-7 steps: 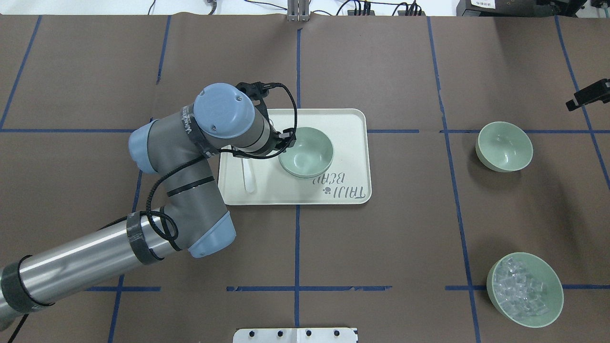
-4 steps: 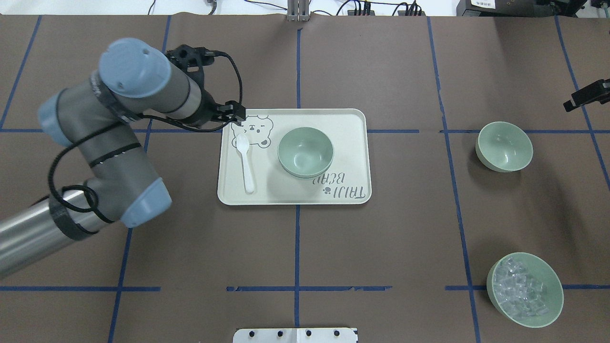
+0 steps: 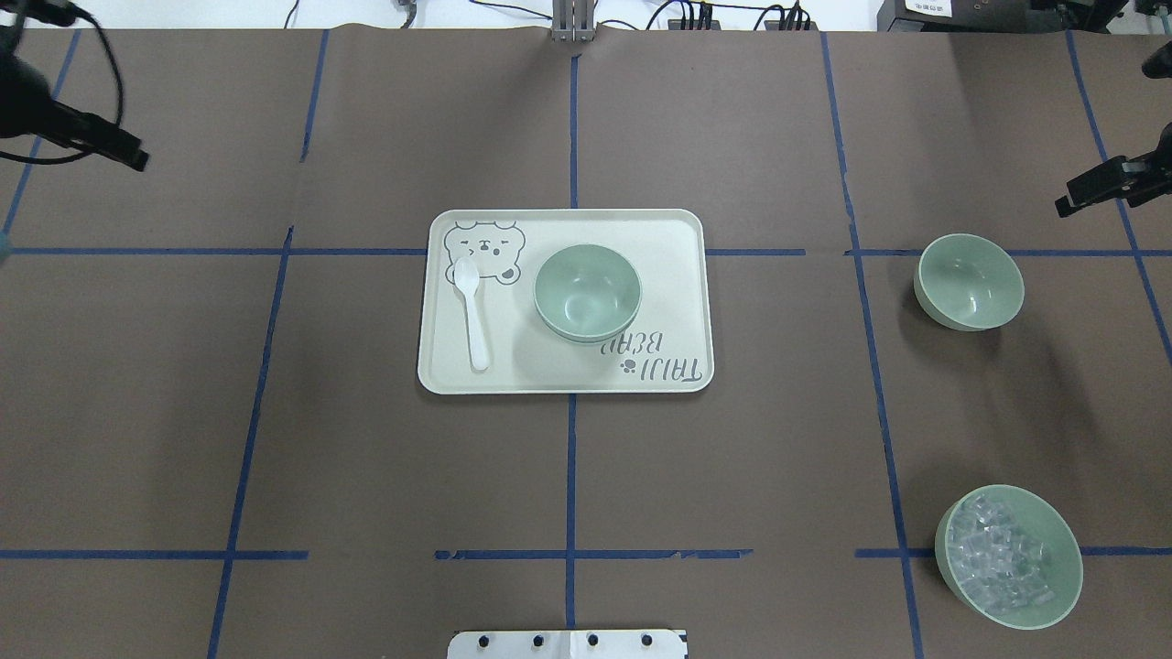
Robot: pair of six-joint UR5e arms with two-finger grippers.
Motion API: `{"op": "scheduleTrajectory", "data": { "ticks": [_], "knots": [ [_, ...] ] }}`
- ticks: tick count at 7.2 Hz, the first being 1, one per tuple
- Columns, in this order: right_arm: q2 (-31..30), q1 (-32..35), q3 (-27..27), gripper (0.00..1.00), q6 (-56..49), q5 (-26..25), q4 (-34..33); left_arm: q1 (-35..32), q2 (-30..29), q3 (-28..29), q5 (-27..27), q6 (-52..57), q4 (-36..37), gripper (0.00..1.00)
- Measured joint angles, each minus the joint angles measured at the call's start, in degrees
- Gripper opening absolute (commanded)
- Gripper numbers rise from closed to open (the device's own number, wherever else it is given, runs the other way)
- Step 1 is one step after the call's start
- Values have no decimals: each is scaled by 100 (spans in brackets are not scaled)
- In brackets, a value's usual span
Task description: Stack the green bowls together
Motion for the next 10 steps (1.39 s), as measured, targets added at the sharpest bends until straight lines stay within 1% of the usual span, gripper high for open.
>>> {"op": "scheduleTrajectory", "data": {
  "ticks": [1,2,3,4,5,7,9,10],
  "knots": [
    [2,-145,60,100,218,-149,-3,-703,344,30,-220,829,262,100],
    [1,-215,85,100,309,-214,-4,-1247,571,98,-320,1408,777,100],
    [-2,-249,95,100,340,-238,-1,-1515,664,237,-359,1690,1430,100],
    [-6,-311,86,100,347,-265,1,-1626,684,375,-405,1806,1936,100],
    [-4,-428,62,100,353,-338,2,-1670,694,441,-463,1845,2140,100],
    [47,-775,-23,87,361,-568,-7,-1675,668,482,-508,1852,2257,100],
    [57,-1096,-229,83,355,-653,39,-1673,662,478,-521,1852,2264,100],
    [28,-1174,-362,79,352,-675,243,-1672,662,462,-524,1852,2265,100]
  ]
}}
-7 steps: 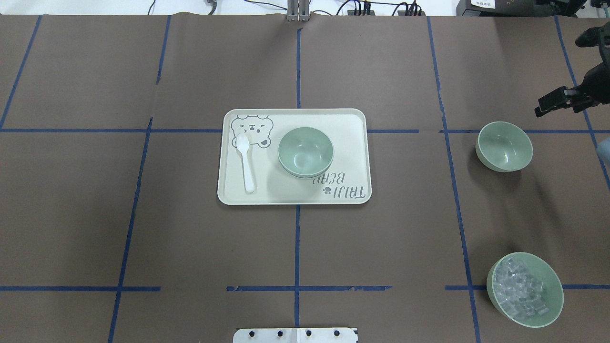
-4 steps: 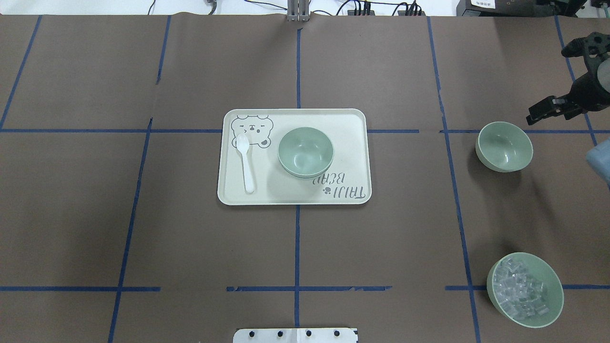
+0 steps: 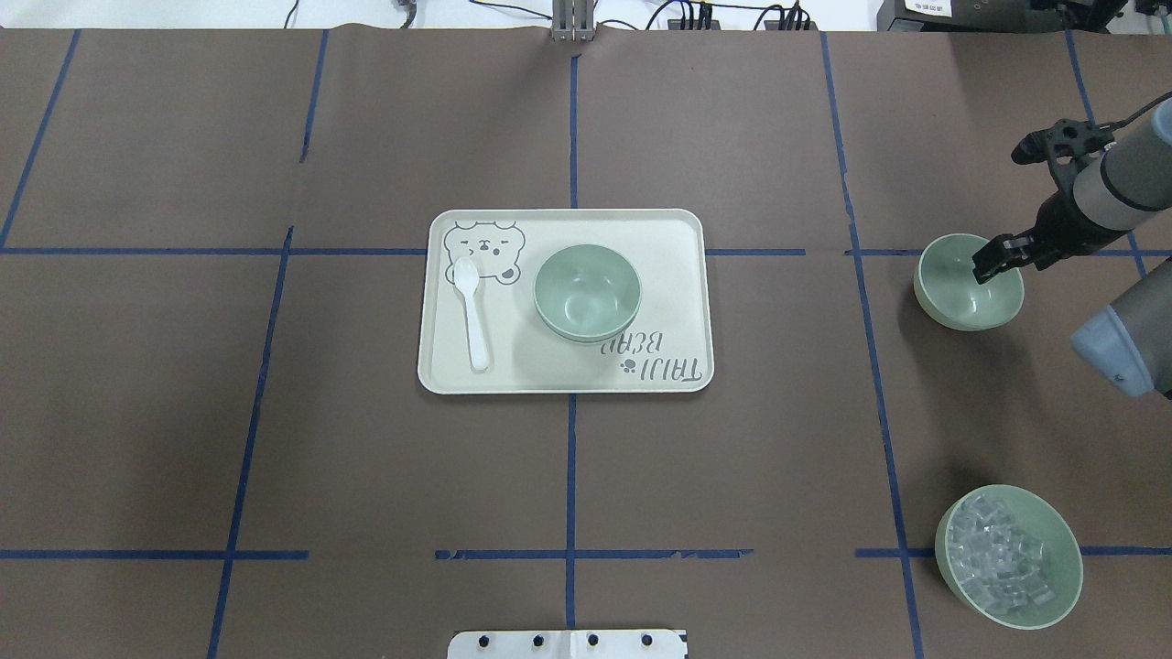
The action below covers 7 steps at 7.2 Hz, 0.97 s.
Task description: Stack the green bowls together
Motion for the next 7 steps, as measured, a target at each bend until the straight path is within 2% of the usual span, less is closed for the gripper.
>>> {"op": "scheduleTrajectory", "data": {
  "ticks": [2,3,5,7],
  "knots": [
    [-41,-39,-408,5,11,-7,648,0,-1,-10,-3,0,2,100],
    [-47,-34,-502,0,11,11,820,0,-1,-2,-7,2,-4,100],
    [-46,-1,-487,0,9,98,914,0,1,10,-10,8,-15,100],
    [28,160,-353,0,17,511,901,0,7,-11,-10,7,-16,100]
  ]
}}
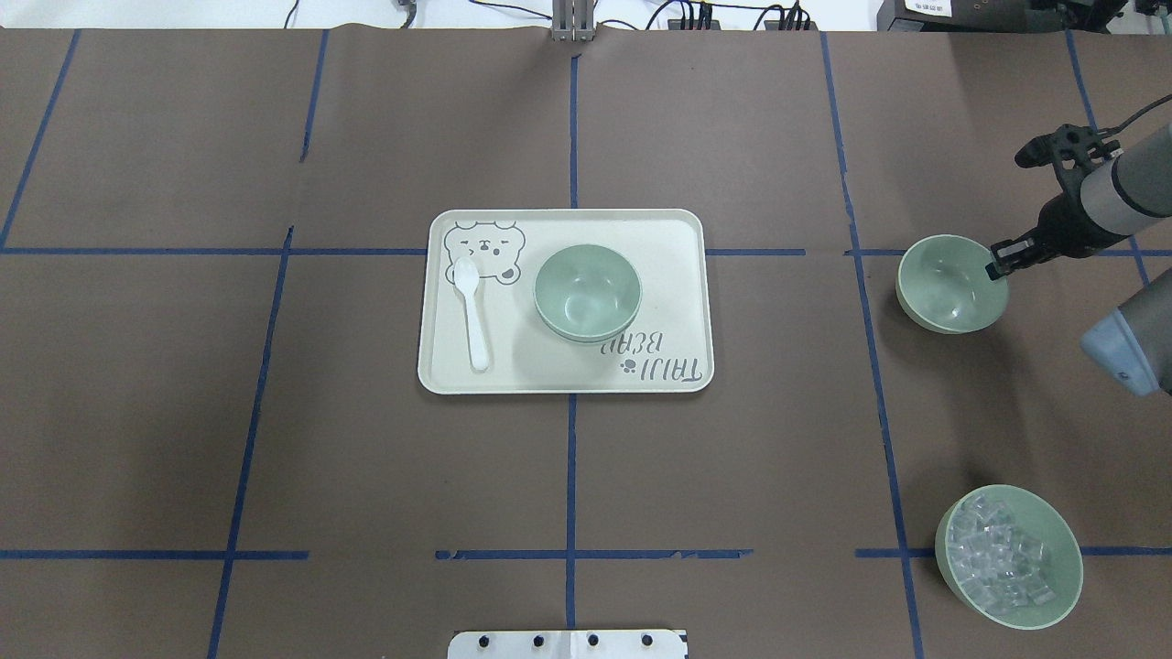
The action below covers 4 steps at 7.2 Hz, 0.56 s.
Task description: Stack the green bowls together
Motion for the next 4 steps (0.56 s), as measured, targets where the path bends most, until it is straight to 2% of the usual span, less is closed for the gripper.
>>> {"op": "scheduleTrajectory", "data": {
  "ticks": [2,4],
  "knots": [
    [451,33,211,0,424,242,-281,0,17,55,9,-26,36,100],
    [1220,-231,301,0,1327,273,-574,-4,71,143,-32,-60,161,100]
  ]
}}
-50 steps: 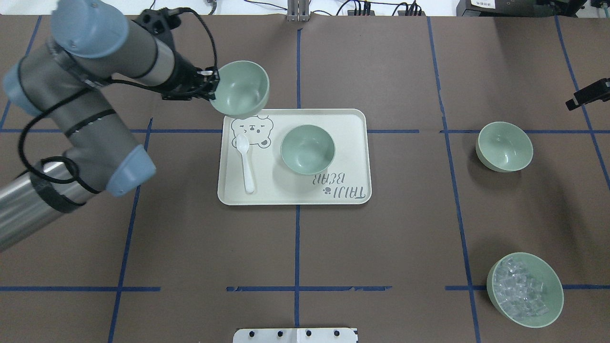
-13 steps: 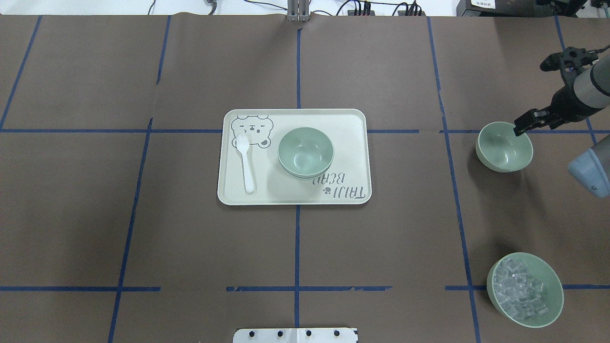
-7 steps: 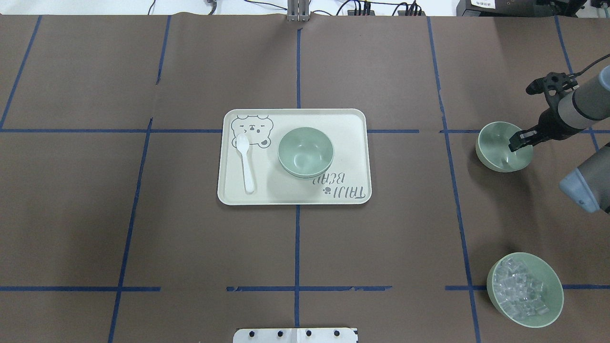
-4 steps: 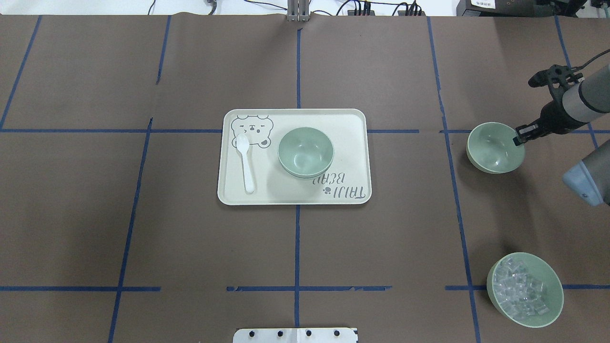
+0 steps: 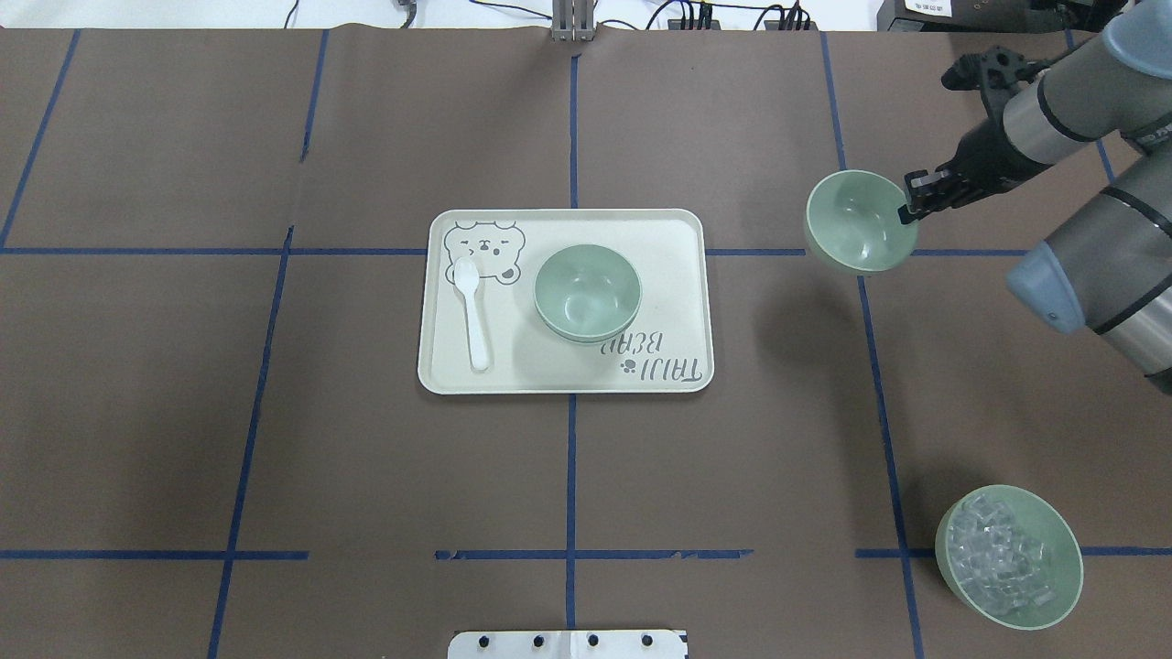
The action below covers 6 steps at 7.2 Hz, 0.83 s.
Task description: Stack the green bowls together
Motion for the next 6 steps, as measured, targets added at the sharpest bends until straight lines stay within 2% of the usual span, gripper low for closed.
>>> {"op": "scheduleTrajectory", "data": {
  "ticks": [3,5,6],
  "knots": [
    [1107,-889,76,0,1684,-299,-339,-20,170,-101,-445,27,17,100],
    [1877,-1533,37,0,2103,-968,-1181,-22,189,-130,-490,34,16,100],
    [2058,-1751,5,0,2152,-1222,-1423,-22,188,-136,-494,35,15,100]
  ]
}}
